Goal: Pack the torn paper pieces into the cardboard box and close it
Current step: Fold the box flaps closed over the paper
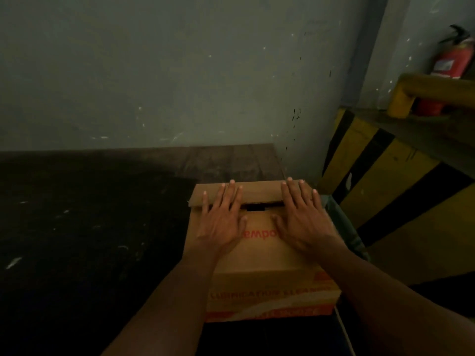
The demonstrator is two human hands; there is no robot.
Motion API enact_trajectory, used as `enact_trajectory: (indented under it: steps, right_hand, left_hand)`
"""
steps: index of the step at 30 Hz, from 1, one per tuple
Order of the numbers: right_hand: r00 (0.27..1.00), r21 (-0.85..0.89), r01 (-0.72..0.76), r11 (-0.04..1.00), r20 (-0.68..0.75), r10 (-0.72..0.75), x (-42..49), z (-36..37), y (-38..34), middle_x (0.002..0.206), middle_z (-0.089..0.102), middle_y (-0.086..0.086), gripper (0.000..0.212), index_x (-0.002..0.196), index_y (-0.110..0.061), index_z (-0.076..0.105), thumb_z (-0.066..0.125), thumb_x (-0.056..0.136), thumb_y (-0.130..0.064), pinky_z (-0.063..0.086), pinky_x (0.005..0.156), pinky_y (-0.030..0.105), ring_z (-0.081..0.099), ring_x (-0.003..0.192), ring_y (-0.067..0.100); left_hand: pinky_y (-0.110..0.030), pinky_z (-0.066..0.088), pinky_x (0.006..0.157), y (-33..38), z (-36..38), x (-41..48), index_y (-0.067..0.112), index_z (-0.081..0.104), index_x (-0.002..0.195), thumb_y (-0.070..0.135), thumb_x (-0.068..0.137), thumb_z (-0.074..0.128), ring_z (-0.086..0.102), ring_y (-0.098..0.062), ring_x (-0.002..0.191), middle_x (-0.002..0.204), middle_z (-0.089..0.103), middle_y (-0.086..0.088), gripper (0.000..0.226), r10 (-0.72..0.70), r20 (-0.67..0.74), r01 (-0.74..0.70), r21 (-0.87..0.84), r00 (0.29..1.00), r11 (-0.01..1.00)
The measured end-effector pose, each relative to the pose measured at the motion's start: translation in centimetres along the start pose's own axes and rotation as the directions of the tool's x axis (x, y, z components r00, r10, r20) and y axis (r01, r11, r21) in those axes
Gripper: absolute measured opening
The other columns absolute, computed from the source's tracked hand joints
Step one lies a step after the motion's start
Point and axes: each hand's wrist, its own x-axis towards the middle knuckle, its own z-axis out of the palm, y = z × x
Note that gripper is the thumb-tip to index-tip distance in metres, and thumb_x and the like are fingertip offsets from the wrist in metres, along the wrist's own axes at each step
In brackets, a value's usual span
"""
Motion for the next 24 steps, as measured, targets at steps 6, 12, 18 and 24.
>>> enact_trajectory:
  steps: [6,12,18,24]
  right_hand:
    - [0.998,0.024,-0.044,0.999,0.043,0.043,1.0,2.1,0.4,0.16,-0.016,0.004,0.081,0.15,-0.019,-0.017,0.006,0.088,-0.066,-0.002,0.12,0.045,-0.016,0.146,0.023]
    - [0.994,0.083,-0.047,0.995,0.099,0.039,0.2,1.0,-0.2,0.161,-0.007,0.006,0.072,0.153,-0.016,-0.005,0.014,0.097,-0.058,-0.004,0.12,0.044,-0.01,0.147,0.025]
    - [0.948,0.183,-0.078,0.98,0.317,0.016,-0.5,1.6,-0.7,0.162,-0.005,0.002,0.083,0.153,-0.02,-0.002,0.015,0.09,-0.07,-0.009,0.118,0.045,-0.009,0.148,0.023]
    - [0.943,0.172,-0.069,0.983,0.333,0.008,-0.6,2.5,-0.7,0.161,-0.011,0.002,0.08,0.152,-0.02,-0.009,0.006,0.09,-0.069,-0.01,0.117,0.045,-0.013,0.147,0.023]
  left_hand:
    - [-0.053,-0.008,0.116,-0.5,1.3,0.7,0.023,-0.014,0.15,0.055,0.097,0.023,-0.019,-0.021,0.144,0.157,-0.023,-0.001,0.073,-0.03,0.059,0.034,-0.068,0.998,0.997]
    - [-0.048,-0.003,0.118,-0.1,2.2,0.5,0.026,0.005,0.152,0.052,0.099,0.018,-0.007,-0.024,0.147,0.161,-0.003,-0.004,0.06,-0.094,0.168,0.117,-0.135,0.981,0.984]
    - [-0.047,-0.006,0.118,1.5,2.2,0.1,0.027,-0.005,0.152,0.058,0.096,0.013,-0.01,-0.025,0.147,0.161,-0.009,-0.003,0.066,-0.203,0.323,0.255,-0.125,0.924,0.959]
    - [-0.049,-0.004,0.118,1.8,2.8,0.0,0.029,-0.009,0.151,0.059,0.095,0.011,-0.013,-0.023,0.146,0.16,-0.012,-0.002,0.066,-0.229,0.324,0.279,-0.116,0.918,0.953]
